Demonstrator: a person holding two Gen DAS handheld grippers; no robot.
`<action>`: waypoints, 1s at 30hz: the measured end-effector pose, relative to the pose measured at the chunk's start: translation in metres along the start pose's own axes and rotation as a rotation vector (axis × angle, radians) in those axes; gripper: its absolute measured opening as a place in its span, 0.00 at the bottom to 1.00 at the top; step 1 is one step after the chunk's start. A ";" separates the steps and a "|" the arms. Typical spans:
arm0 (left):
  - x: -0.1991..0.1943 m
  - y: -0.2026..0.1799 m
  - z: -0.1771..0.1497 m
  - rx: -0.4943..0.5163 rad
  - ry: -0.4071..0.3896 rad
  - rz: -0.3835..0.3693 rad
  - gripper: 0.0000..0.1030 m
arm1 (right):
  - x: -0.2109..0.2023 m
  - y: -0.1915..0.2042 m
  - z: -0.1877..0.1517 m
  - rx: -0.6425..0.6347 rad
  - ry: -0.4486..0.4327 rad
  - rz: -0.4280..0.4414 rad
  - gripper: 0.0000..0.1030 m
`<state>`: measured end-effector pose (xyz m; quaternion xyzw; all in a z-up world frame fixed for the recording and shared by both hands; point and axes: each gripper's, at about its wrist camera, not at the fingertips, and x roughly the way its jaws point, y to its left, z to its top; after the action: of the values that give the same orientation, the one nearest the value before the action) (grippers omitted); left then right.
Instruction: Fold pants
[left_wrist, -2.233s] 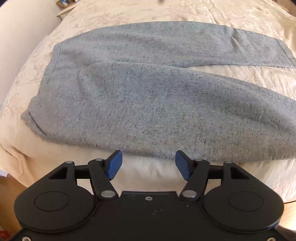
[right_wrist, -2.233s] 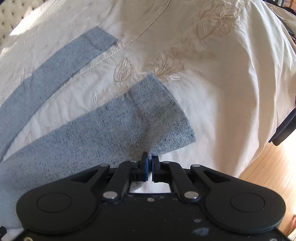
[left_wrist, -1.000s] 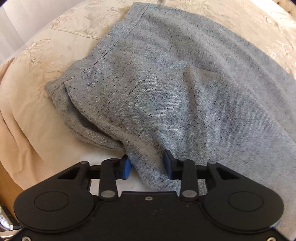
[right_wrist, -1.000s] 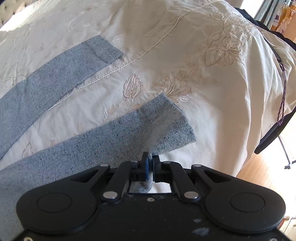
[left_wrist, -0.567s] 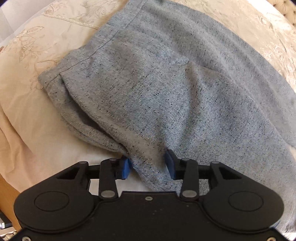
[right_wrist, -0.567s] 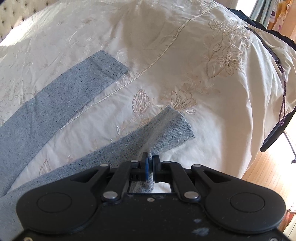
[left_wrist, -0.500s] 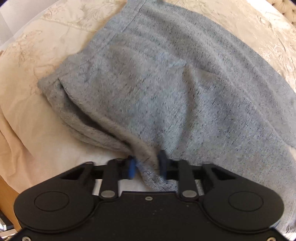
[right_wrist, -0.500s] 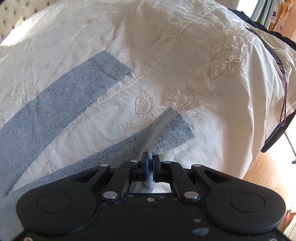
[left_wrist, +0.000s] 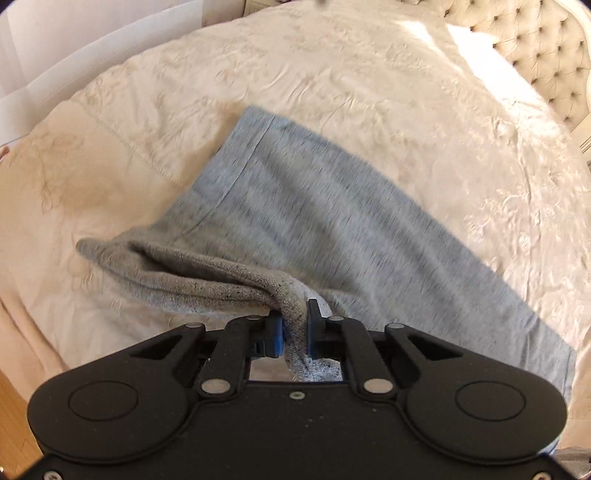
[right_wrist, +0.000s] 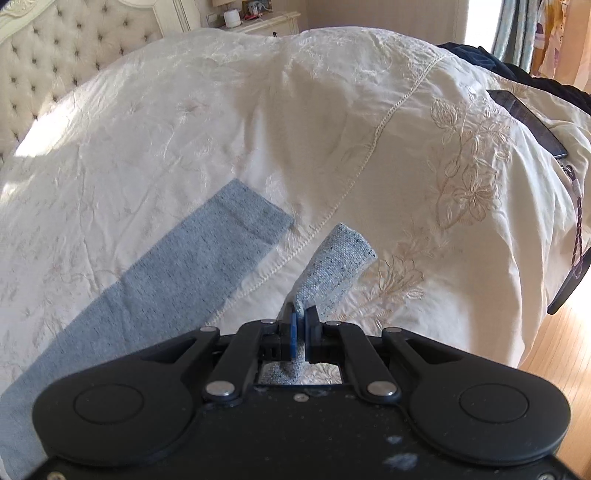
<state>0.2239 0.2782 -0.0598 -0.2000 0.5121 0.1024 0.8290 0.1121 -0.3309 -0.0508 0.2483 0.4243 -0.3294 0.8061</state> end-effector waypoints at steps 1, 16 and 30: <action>-0.002 -0.002 0.001 0.003 -0.008 -0.003 0.14 | -0.003 0.001 0.003 0.013 -0.016 0.008 0.04; -0.029 0.011 -0.041 0.040 0.113 0.111 0.13 | -0.023 -0.034 -0.016 0.102 0.034 -0.059 0.04; 0.043 -0.060 0.047 -0.007 0.011 0.181 0.13 | 0.083 0.039 0.063 0.075 0.085 0.052 0.04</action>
<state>0.3041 0.2435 -0.0653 -0.1566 0.5322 0.1777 0.8128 0.2090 -0.3746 -0.0843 0.3032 0.4388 -0.3132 0.7857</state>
